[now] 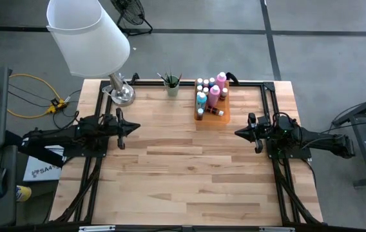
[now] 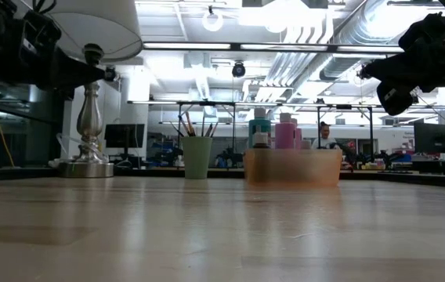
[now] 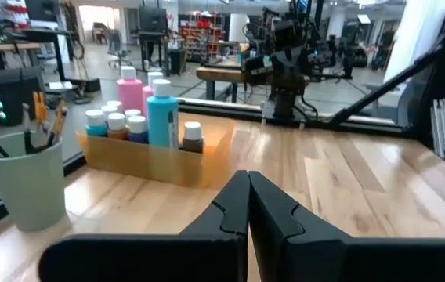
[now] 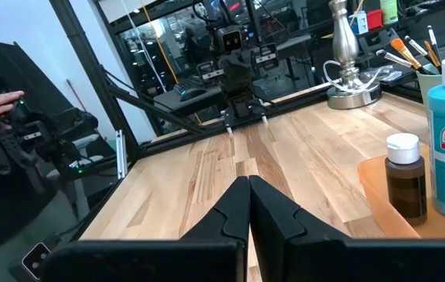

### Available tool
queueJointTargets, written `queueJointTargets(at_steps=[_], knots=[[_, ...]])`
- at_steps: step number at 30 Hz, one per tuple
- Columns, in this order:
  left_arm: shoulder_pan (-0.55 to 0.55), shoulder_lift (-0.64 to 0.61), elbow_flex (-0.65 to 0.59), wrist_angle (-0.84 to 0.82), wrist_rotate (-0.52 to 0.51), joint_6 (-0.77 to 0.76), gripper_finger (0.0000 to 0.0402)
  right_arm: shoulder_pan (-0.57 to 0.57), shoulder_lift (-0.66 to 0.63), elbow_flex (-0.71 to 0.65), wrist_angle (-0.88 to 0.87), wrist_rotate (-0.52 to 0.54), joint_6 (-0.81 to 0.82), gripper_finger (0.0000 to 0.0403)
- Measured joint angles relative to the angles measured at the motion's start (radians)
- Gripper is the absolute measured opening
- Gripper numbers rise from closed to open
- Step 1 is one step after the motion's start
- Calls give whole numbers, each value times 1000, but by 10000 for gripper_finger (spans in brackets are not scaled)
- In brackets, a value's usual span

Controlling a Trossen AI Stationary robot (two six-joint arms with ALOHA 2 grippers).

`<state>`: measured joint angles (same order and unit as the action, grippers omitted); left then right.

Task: Pick & Place Paint Supplies
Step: Return to Home Position

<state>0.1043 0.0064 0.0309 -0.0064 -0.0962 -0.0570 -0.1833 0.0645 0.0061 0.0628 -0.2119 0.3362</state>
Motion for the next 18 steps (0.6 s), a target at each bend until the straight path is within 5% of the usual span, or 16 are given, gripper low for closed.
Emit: queueJointTargets(at_steps=[18], knots=[[0, 0, -1, 4, 9, 0, 0, 0, 0, 0, 0, 0, 0, 2]])
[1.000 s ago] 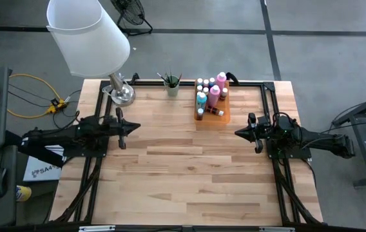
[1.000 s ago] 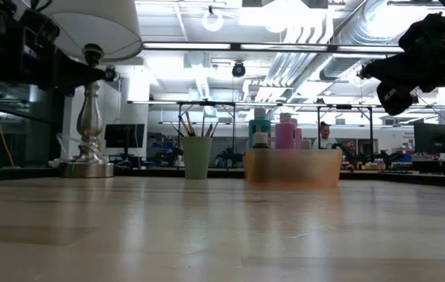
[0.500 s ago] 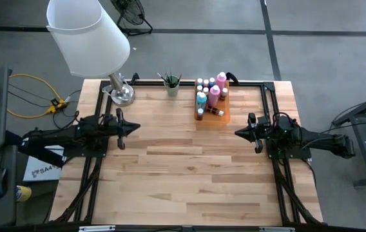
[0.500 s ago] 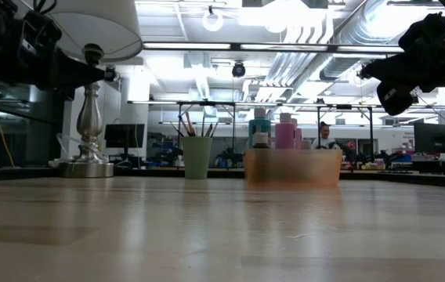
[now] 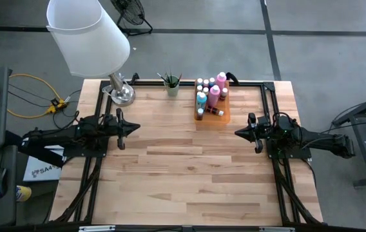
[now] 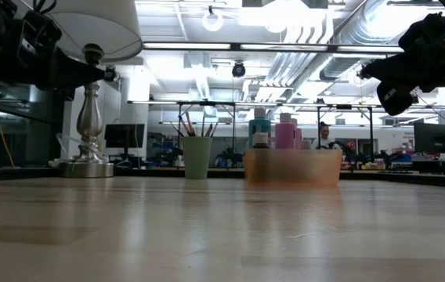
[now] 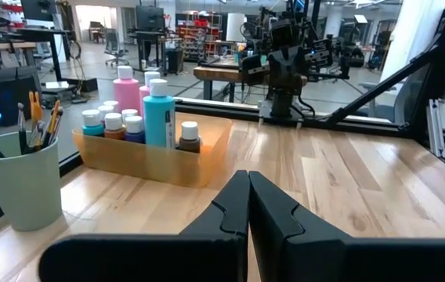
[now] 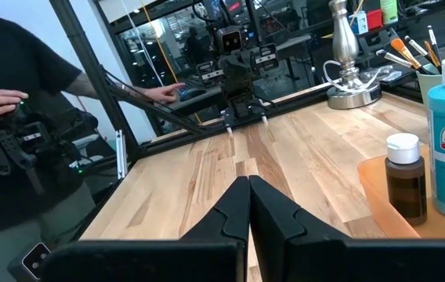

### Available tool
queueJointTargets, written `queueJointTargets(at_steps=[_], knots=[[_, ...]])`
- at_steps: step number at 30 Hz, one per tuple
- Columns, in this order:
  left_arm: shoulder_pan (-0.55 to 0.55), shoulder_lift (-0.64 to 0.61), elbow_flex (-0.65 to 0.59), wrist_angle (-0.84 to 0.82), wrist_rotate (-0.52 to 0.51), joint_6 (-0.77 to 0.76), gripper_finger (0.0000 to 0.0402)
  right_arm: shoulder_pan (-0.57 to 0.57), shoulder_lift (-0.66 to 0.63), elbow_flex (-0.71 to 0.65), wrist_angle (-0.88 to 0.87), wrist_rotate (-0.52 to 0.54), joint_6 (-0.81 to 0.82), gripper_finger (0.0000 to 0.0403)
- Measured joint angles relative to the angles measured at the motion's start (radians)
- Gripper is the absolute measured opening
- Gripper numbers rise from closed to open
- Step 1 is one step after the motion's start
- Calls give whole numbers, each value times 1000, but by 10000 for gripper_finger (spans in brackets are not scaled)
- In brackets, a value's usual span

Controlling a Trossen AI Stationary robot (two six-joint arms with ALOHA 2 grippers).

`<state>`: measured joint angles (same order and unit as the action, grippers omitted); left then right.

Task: Pick & Place Paint Supplies
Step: Return to Home Position

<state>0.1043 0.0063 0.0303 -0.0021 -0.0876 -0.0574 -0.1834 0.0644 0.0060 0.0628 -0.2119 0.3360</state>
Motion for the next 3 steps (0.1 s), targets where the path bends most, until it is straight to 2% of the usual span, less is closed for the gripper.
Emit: queueJointTargets(at_steps=[3], knots=[[0, 0, 0, 0, 0, 0, 0, 0, 0, 0, 0, 0, 0, 2]])
